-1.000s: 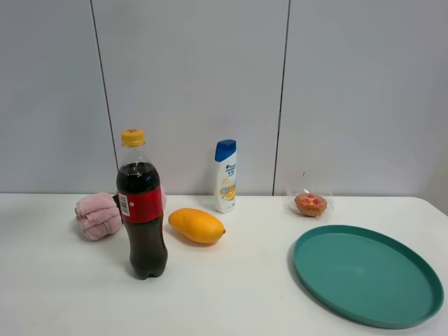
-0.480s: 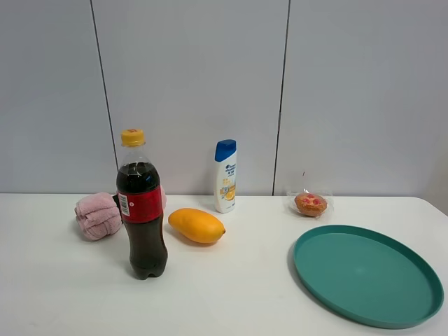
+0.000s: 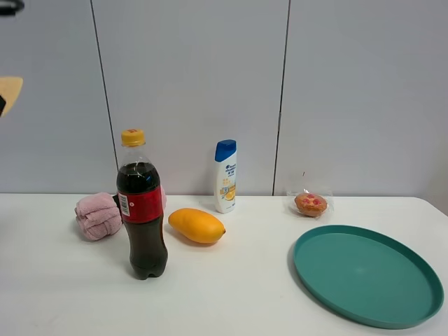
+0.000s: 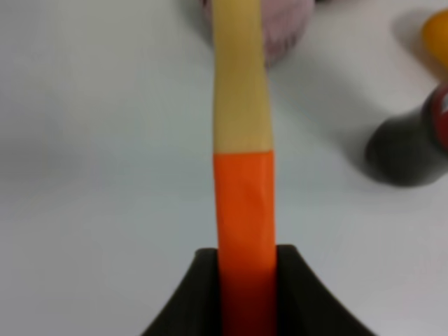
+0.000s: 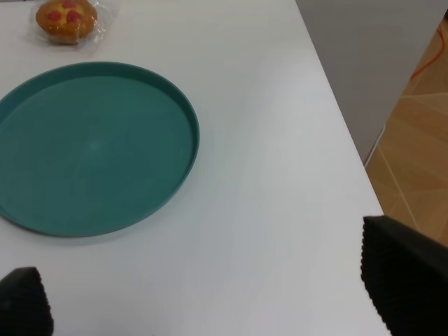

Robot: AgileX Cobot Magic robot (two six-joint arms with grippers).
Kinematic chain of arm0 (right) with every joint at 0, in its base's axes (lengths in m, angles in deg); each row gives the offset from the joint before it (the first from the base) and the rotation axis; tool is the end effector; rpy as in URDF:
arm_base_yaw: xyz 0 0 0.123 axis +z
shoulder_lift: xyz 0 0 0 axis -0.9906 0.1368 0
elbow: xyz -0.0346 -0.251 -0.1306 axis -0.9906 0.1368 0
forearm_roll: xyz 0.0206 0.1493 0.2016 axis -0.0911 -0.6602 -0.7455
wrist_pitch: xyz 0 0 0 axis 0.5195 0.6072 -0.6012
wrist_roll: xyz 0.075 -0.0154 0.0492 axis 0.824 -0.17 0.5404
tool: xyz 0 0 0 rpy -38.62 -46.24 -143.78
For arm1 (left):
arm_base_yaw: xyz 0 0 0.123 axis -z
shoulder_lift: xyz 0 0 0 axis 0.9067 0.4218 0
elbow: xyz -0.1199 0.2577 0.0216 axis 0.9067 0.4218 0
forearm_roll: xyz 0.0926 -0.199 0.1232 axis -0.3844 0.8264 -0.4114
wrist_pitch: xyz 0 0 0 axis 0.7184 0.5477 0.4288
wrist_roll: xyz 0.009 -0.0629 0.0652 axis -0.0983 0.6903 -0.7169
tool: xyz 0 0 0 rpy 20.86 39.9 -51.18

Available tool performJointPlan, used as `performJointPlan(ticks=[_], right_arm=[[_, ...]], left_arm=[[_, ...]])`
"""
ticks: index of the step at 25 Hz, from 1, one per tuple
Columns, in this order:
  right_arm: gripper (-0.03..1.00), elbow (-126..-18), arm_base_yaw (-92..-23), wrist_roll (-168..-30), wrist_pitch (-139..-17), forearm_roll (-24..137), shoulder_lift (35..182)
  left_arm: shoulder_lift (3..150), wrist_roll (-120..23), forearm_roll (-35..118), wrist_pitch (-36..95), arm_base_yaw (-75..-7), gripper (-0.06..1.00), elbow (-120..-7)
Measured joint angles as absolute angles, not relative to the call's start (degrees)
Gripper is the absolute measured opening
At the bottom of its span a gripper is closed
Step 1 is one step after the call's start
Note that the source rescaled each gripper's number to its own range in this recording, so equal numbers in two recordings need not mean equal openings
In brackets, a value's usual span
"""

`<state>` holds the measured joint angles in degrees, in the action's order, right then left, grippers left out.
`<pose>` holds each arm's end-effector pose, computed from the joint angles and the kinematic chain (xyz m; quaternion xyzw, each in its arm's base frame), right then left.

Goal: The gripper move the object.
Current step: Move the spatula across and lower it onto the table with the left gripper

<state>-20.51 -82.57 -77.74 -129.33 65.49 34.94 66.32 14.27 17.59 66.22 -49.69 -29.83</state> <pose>-0.0053 -0.0015 0.2774 -0.0060 0.8526 -0.0169 0.5222 0.2056 -0.0453 0.2887 -0.0672 0.9431 -0.0471 0.3222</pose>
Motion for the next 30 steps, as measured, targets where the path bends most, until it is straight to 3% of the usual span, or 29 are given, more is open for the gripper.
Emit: performJointPlan(ticks=[5, 10, 18, 30], right_arm=[[1.00, -20.51, -82.57, -77.74, -129.33, 65.49, 34.94], [1.00, -20.51, -82.57, -77.74, -129.33, 65.49, 34.94], [1.00, -20.51, -82.57, -77.74, -129.33, 65.49, 34.94], [1.00, -20.51, -82.57, -77.74, -129.33, 65.49, 34.94]], left_arm=[[67.42, 14.68, 23.51, 54.10, -52.98, 0.00, -19.48], [70.95, 14.68, 25.31, 51.22, -53.69, 0.00, -17.67], [82.02, 10.95, 26.88, 50.89, -53.69, 0.00, -18.55], [94.76, 0.24, 33.80, 52.27, -53.69, 0.00, -29.43]])
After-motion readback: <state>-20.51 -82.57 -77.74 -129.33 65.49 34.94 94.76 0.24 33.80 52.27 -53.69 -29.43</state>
